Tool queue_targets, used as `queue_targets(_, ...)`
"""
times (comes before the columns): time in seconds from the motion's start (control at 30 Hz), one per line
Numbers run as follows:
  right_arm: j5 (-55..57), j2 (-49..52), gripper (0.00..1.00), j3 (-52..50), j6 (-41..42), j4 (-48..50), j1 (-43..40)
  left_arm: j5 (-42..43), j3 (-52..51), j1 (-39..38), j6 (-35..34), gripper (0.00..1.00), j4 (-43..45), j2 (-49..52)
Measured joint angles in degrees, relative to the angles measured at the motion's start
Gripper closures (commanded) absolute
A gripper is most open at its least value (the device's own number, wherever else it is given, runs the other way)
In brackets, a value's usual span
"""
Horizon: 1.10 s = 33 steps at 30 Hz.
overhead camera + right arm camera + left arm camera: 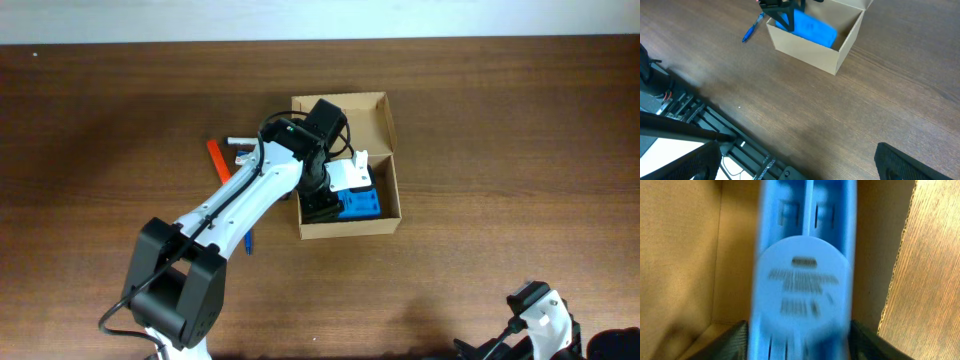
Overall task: Pack container
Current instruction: 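Carry the blue duster into the box and release it, then move the left gripper back and grasp the white staple box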
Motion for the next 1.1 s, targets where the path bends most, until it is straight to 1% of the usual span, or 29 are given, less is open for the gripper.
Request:
queue_targets(0.1,0.0,0.0,0.01,0.0,0.0,0.0,0.0,0.1,0.0,0.0,0.0,0.30,0.0,0.0)
queue_targets(0.37,0.0,0.0,0.01,0.0,0.0,0.0,0.0,0.1,0.1,0.0,-0.9,0.30,-0.1,0.0)
queue_targets(0.5,0.0,0.0,0.01,0.0,0.0,0.0,0.0,-0.2,3.2,0.0,-4.1,0.31,-1.2,0.0)
queue_targets(0.63,0.0,0.0,0.01,0.0,0.0,0.0,0.0,-4.8,7.4,0.0,-9.2,0.32,-1.4,-1.7)
queue_targets(0.7,0.0,0.0,0.01,0.0,0.0,0.0,0.0,-8.8,8.1,0.0,-12.6,0.31,-0.9,-4.4)
queue_targets(0.83,0.0,0.0,0.01,0.0,0.0,0.0,0.0,-16.0,8.5,2.4,-23.6,0.31,2.1,-9.8)
queue_targets(0.9,0.0,0.0,0.01,0.0,0.0,0.0,0.0,-17.6,8.7,5.4,-30.3,0.31,2.4,-11.5)
queue_targets(1.1,0.0,0.0,0.01,0.0,0.0,0.0,0.0,-19.2,8.8,15.9,-54.6,0.31,1.9,-12.1)
